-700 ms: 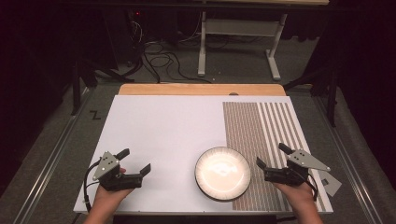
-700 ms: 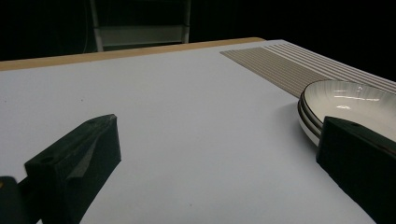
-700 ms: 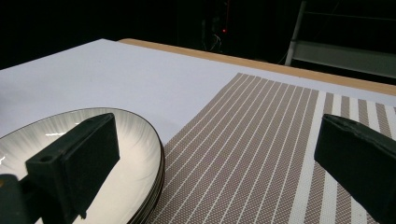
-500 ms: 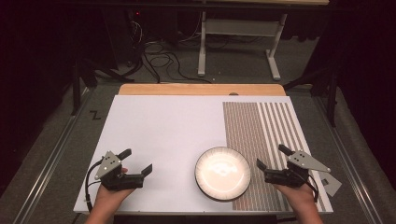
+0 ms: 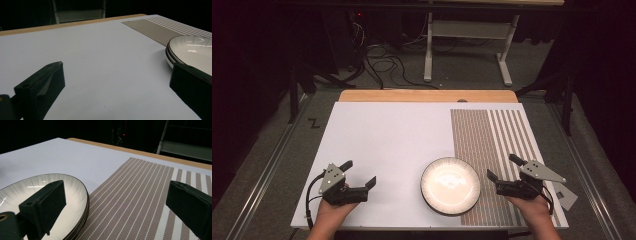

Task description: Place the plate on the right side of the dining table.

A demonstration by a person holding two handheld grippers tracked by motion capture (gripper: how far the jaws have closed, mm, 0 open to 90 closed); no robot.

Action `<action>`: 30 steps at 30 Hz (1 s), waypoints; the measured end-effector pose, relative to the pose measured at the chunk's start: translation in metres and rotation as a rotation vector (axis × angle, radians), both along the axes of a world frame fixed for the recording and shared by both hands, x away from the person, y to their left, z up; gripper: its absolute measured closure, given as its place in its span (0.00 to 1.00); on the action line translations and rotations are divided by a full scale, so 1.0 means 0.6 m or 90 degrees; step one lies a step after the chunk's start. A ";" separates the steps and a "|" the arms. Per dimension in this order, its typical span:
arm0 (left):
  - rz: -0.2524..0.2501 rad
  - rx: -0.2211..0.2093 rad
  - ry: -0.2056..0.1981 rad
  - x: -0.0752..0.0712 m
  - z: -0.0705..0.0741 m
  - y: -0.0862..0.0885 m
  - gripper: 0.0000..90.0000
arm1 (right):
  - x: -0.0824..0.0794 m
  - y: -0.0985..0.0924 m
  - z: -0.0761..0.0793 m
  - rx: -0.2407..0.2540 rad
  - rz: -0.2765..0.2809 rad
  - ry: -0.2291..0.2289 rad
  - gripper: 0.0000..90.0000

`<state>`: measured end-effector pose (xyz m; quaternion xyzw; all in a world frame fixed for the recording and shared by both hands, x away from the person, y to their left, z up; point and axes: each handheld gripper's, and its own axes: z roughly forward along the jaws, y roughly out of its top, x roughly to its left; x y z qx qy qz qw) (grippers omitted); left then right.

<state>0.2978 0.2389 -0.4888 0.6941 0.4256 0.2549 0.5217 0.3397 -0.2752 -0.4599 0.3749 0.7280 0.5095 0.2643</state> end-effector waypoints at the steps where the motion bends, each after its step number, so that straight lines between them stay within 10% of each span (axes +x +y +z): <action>1: 0.000 0.000 0.000 0.000 0.000 0.000 0.00 | 0.000 0.000 0.000 0.000 0.000 0.000 0.04; 30: -0.007 -0.012 -0.011 -0.008 0.008 0.012 0.00 | 0.004 0.019 -0.002 0.009 0.040 0.071 0.68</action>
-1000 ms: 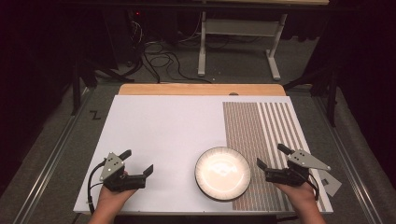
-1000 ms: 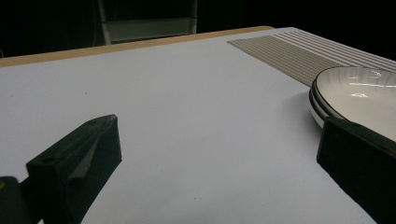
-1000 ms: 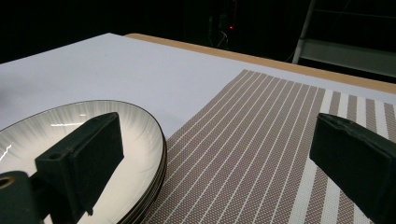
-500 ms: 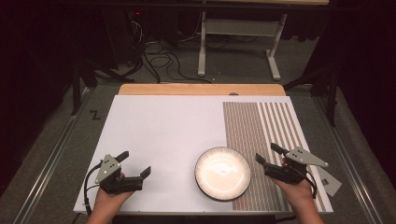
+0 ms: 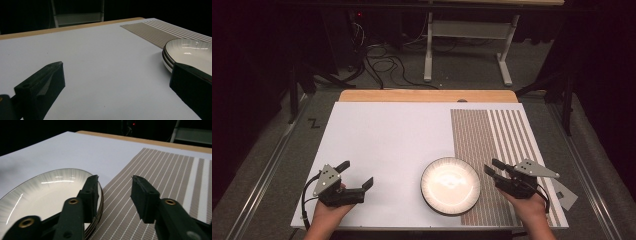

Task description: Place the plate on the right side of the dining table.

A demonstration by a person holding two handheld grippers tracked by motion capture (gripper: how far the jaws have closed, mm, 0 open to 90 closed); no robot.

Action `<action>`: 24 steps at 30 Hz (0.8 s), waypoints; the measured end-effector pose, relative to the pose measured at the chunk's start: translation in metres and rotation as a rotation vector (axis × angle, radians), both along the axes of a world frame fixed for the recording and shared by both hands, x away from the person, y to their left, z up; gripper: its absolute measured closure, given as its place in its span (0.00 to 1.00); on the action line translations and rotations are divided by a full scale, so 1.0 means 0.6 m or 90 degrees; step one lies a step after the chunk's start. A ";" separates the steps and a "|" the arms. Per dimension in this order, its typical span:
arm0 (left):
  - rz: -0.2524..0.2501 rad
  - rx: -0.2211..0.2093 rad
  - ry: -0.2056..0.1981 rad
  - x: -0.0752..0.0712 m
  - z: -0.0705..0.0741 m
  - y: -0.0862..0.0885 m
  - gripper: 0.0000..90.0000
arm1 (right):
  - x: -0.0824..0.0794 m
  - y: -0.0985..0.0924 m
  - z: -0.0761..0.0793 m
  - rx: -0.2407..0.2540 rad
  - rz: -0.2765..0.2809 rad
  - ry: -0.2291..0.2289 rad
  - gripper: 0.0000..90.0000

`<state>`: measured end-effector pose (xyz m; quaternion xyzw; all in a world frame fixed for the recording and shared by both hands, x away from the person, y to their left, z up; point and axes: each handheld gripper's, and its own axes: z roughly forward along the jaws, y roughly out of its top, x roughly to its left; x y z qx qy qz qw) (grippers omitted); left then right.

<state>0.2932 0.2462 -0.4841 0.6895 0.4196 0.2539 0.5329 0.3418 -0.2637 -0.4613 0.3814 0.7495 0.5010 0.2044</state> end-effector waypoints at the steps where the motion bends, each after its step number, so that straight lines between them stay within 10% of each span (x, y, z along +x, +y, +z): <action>1: -0.001 0.000 0.000 0.001 0.000 -0.001 0.00 | 0.001 0.002 -0.002 -0.007 0.011 0.021 0.72; 24: -0.015 0.008 -0.001 0.009 -0.002 -0.004 0.00 | 0.001 0.014 -0.021 -0.065 0.070 0.100 1.00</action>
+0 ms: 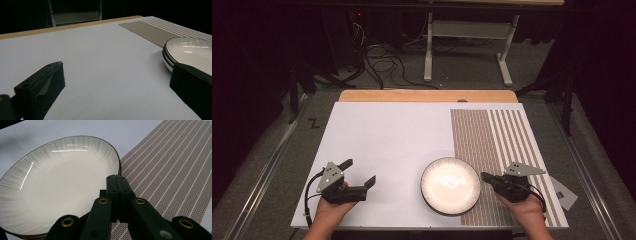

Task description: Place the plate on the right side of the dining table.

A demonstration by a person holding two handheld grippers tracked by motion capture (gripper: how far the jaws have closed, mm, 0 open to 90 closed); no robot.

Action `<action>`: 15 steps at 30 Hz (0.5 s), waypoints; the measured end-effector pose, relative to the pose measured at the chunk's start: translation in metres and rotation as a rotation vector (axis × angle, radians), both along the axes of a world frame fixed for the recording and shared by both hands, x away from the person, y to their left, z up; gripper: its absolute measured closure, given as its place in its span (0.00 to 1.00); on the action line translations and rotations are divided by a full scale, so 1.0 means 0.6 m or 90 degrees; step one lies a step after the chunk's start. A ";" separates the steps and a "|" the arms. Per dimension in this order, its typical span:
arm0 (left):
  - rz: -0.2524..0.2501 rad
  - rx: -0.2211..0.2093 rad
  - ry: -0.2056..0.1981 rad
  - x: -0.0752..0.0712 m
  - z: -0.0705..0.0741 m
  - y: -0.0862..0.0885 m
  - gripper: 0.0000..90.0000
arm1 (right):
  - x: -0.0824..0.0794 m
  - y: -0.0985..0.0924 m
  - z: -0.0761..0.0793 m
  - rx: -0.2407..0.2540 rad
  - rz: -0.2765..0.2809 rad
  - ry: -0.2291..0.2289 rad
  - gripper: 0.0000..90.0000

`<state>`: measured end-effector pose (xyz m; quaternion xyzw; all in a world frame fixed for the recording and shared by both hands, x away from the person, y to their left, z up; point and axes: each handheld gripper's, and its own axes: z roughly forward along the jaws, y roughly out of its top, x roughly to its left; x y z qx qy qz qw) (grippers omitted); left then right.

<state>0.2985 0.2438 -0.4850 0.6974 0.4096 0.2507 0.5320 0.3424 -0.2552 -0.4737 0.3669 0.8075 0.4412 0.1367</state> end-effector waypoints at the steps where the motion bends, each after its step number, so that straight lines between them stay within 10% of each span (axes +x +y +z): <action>1: -0.001 -0.001 -0.004 -0.003 0.002 0.000 0.00 | -0.001 0.001 0.002 -0.002 -0.001 -0.001 1.00; 15: 0.001 -0.014 -0.008 -0.004 0.003 -0.002 0.00 | -0.007 -0.001 0.003 -0.012 0.023 0.021 1.00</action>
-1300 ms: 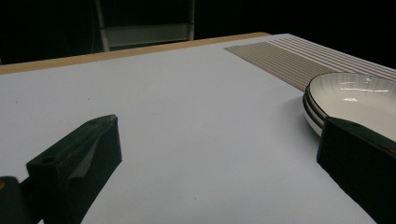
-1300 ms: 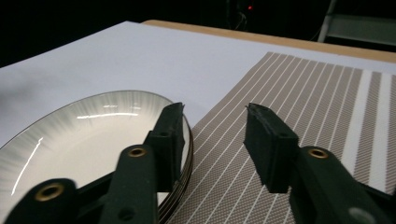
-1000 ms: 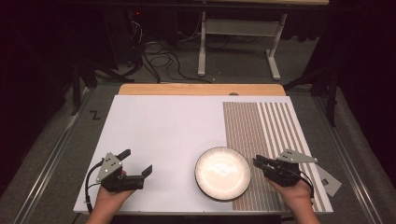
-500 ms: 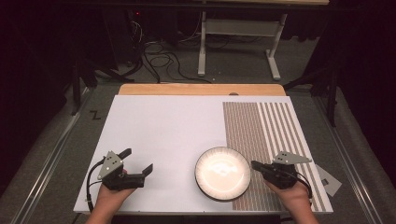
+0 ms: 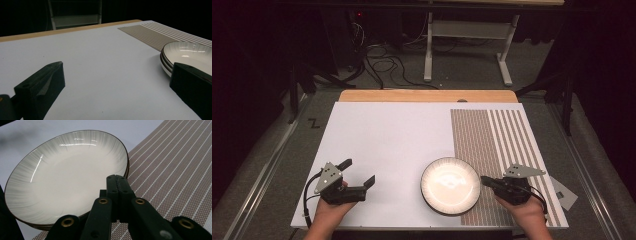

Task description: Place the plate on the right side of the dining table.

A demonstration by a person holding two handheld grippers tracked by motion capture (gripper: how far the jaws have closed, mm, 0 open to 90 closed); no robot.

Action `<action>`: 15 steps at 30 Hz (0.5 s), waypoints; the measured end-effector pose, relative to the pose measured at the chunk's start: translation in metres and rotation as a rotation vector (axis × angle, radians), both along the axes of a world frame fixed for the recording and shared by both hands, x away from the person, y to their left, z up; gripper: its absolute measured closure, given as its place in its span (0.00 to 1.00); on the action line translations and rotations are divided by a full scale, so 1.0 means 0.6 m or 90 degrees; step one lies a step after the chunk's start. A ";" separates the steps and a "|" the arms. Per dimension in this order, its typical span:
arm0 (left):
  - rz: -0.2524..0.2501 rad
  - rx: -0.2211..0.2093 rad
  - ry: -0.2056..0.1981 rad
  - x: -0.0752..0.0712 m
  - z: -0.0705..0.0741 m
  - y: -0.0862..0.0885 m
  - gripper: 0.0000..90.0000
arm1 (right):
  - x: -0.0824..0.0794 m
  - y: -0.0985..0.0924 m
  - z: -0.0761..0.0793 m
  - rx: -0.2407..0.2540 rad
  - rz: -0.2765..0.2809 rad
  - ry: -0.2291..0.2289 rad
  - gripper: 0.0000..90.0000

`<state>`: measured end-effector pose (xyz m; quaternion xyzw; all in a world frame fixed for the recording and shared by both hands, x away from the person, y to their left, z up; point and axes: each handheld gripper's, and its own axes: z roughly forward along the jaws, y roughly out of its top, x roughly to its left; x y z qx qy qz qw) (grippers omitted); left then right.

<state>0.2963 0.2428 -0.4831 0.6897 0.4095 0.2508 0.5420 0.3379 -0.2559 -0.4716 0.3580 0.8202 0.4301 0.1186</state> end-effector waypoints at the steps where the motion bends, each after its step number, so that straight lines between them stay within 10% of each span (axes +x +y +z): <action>1: -0.006 0.008 -0.002 -0.002 0.000 -0.001 0.00 | -0.002 -0.001 0.002 0.002 -0.003 0.000 1.00; 15: -0.011 0.017 -0.007 -0.004 0.001 -0.005 0.00 | -0.003 0.001 -0.001 -0.001 -0.004 0.015 1.00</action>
